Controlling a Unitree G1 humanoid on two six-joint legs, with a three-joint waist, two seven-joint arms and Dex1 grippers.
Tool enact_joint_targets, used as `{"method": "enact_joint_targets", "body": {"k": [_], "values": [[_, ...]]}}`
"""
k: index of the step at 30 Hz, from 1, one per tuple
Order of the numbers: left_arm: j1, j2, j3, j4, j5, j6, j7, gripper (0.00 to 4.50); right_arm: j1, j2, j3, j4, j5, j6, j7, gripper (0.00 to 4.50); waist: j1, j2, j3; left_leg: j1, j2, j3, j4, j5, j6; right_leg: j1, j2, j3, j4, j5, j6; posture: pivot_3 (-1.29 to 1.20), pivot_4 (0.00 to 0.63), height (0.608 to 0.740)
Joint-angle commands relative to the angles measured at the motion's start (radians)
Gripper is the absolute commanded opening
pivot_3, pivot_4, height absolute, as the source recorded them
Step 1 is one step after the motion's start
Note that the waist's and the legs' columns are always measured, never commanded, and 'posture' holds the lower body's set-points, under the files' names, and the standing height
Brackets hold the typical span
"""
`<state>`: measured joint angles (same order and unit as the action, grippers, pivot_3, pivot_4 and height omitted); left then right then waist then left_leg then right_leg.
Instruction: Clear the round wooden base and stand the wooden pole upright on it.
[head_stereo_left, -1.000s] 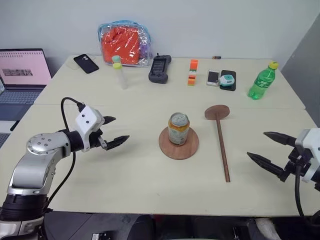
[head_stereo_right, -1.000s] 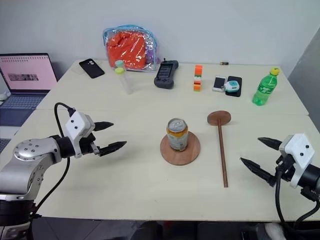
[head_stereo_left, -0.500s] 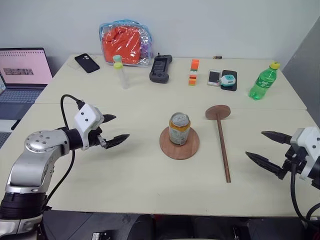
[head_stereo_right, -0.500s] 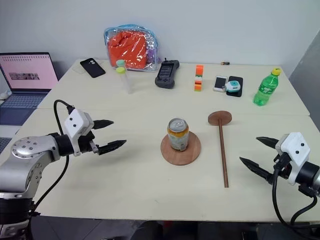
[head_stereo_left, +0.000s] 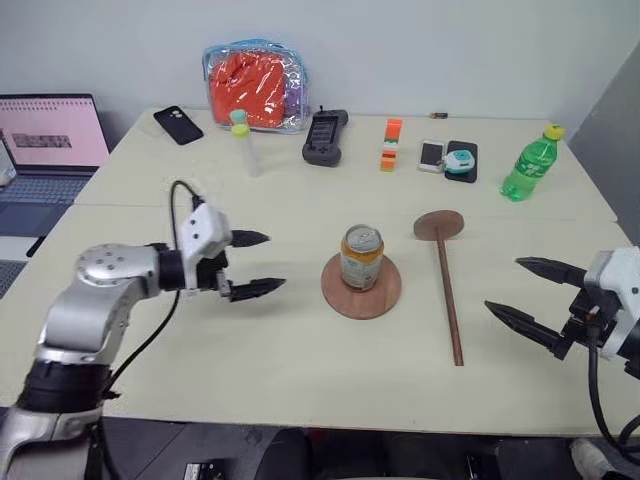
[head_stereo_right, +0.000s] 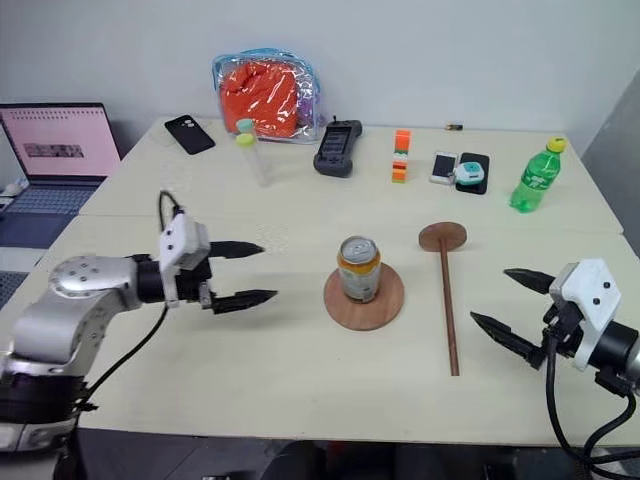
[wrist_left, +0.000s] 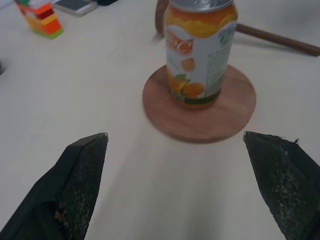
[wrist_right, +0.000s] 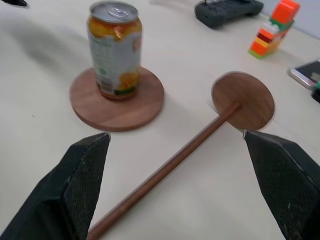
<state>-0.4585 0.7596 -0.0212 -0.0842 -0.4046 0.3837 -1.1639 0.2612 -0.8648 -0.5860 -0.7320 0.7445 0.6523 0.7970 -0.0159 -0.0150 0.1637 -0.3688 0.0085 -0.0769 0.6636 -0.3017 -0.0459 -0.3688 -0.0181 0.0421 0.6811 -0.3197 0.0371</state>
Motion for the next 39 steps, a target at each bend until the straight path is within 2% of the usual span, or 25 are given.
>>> {"method": "enact_joint_targets", "body": {"k": [1,8,16,24,36,39], "values": [[-0.109,-0.095,-0.092,0.11,0.04,-0.069,-0.039,4.5,0.001,0.01,-0.031,-0.125,0.13,0.061,-0.074,4.47,0.004,0.0,0.0,0.0,0.0,0.0,0.0,0.0,0.0,0.0,0.0,0.0,0.0,0.0,0.0,0.0,0.15,0.74],[-0.202,-0.199,-0.158,0.323,0.1,-0.193,-0.107,4.5,-0.016,0.022,-0.001,-0.216,0.256,0.107,-0.226,4.47,-0.008,-0.001,0.0,-0.001,0.0,0.0,0.0,0.0,0.0,-0.001,0.002,0.0,0.0,0.0,0.0,0.0,0.15,0.74],[-0.252,-0.303,-0.175,0.48,0.148,-0.281,-0.116,4.5,-0.017,0.012,0.039,-0.245,0.303,0.098,-0.321,4.47,-0.01,-0.001,0.0,-0.002,0.0,-0.001,0.001,0.0,0.0,-0.002,0.001,-0.001,0.0,0.0,0.0,0.0,0.15,0.74],[-0.288,-0.375,-0.169,0.576,0.187,-0.324,-0.096,4.5,-0.04,-0.003,0.068,-0.23,0.312,0.087,-0.335,4.47,-0.01,-0.001,0.0,-0.003,-0.001,-0.001,0.001,0.0,0.0,-0.002,0.001,-0.001,0.0,0.0,0.0,0.0,0.15,0.74],[-0.35,-0.457,-0.173,0.693,0.209,-0.377,-0.123,4.5,0.002,-0.052,0.1,-0.238,0.278,0.084,-0.269,4.47,-0.01,-0.001,0.0,-0.005,-0.003,-0.001,0.002,0.0,0.0,-0.003,0.001,-0.002,0.0,0.0,0.0,0.0,0.15,0.74],[-0.351,-0.464,-0.174,0.704,0.216,-0.389,-0.132,4.08,0.007,-0.051,0.104,-0.242,0.273,0.08,-0.268,4.5,-0.01,-0.001,0.0,-0.005,-0.003,-0.001,0.002,0.0,0.0,-0.003,0.001,-0.003,0.0,0.0,0.0,0.0,0.15,0.74]]}}
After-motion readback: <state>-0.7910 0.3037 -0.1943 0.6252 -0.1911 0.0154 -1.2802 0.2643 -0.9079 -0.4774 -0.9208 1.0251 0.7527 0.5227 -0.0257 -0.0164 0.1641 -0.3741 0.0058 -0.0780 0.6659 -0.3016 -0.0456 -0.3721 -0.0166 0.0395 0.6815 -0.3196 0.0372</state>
